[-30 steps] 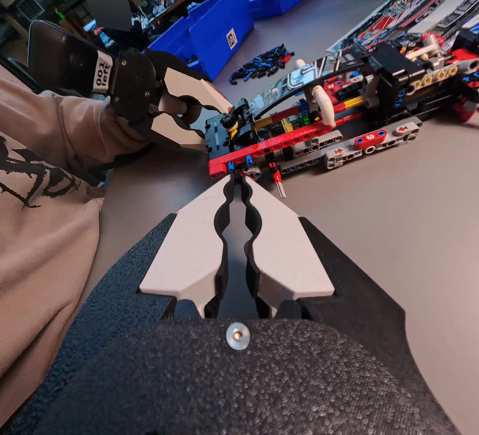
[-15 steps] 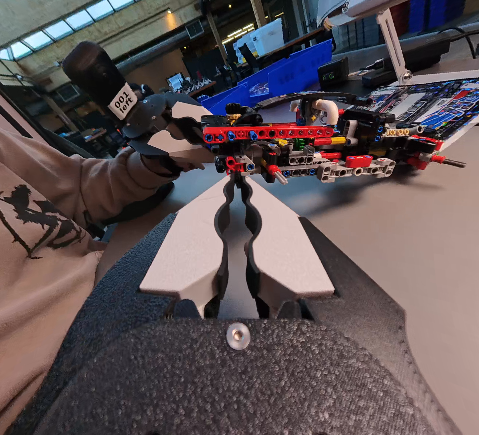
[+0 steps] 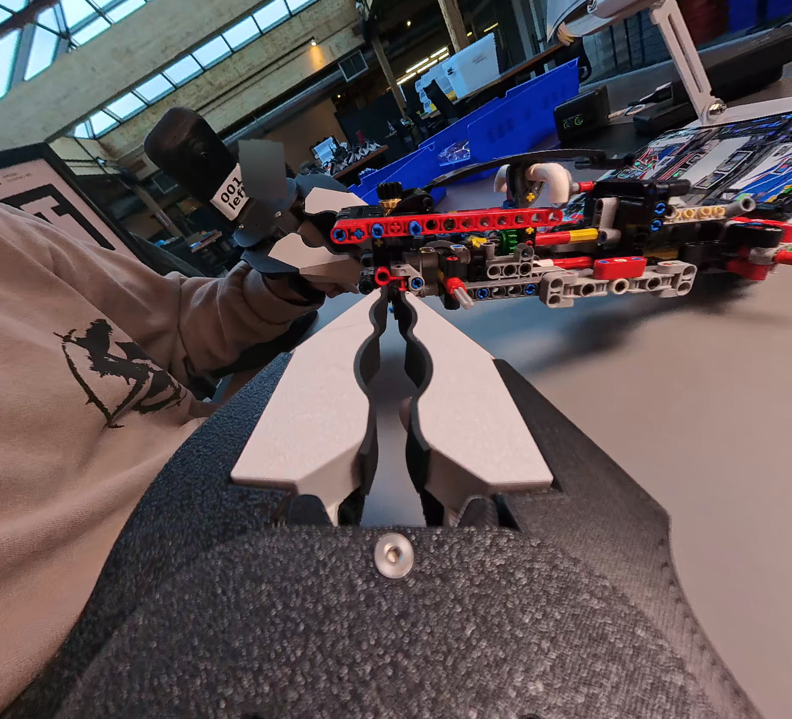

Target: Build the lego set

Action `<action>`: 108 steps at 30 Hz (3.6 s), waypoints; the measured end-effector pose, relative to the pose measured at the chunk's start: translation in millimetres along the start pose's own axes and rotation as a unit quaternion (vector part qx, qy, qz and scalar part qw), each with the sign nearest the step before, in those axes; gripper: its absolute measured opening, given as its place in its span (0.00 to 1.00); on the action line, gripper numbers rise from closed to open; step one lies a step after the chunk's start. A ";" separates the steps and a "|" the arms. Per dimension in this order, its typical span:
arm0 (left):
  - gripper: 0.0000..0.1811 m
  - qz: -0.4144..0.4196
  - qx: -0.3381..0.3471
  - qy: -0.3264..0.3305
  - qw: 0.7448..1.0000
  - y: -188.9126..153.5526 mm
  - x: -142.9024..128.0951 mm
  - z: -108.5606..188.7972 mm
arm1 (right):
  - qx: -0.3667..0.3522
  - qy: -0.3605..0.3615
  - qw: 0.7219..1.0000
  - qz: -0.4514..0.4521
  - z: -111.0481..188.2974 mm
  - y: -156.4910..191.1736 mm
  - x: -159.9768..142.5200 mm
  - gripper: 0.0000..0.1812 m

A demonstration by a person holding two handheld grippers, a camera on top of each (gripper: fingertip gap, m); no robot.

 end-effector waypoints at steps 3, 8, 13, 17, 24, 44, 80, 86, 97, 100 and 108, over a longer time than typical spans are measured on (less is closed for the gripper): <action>0.12 -0.006 0.003 0.001 1.000 -1.1 -1.3 -1.0 | -0.003 0.000 1.000 0.000 1.2 -0.8 -1.1 0.01; 0.12 -0.010 0.003 0.006 1.000 -2.9 -2.9 -3.0 | 0.003 0.002 1.000 -0.003 3.5 -0.5 -2.8 0.01; 0.12 -0.013 0.003 0.009 1.000 -4.1 -5.1 -4.1 | 0.003 0.016 1.000 0.002 2.6 0.0 -5.3 0.01; 0.12 -0.023 -0.003 0.011 1.000 -7.9 -7.0 -5.2 | 0.014 0.031 0.999 -0.002 4.5 0.3 -7.2 0.01; 0.12 -0.028 -0.003 0.025 0.999 -12.5 -16.6 -7.6 | -0.001 0.078 0.997 -0.001 1.7 -1.6 -17.1 0.01; 0.13 -0.030 -0.021 0.051 0.998 -16.4 -32.8 -19.2 | -0.024 0.111 0.993 0.027 0.2 -3.9 -23.2 0.02; 0.12 -0.028 -0.013 0.067 0.997 -18.0 -31.7 -21.9 | -0.042 0.088 0.995 0.031 1.2 -3.0 -20.5 0.00; 0.13 -0.032 -0.026 0.069 0.997 -11.1 -35.8 -23.0 | -0.056 0.091 0.994 0.038 -1.4 -5.4 -20.6 0.01; 0.08 -0.077 -0.029 0.140 0.987 -6.3 -71.1 -24.5 | -0.103 0.155 0.968 0.168 13.8 -4.1 -24.7 0.06; 0.14 -0.071 -0.036 0.149 0.986 -6.4 -70.9 -24.4 | -0.106 0.159 0.966 0.172 12.0 1.5 -22.4 0.06; 0.19 0.038 -0.127 0.158 0.978 10.1 -67.1 65.2 | -0.118 0.189 0.954 0.201 26.1 32.1 -27.2 0.06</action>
Point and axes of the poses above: each gripper's, where its closed fingertips meet, z back along the fingers, x out of its top, y = z × x across the jaws, the point moved 5 cm from there along z, back along the fingers, and after that the axes turned 6 degrees about -x, right-handed, at the moved point
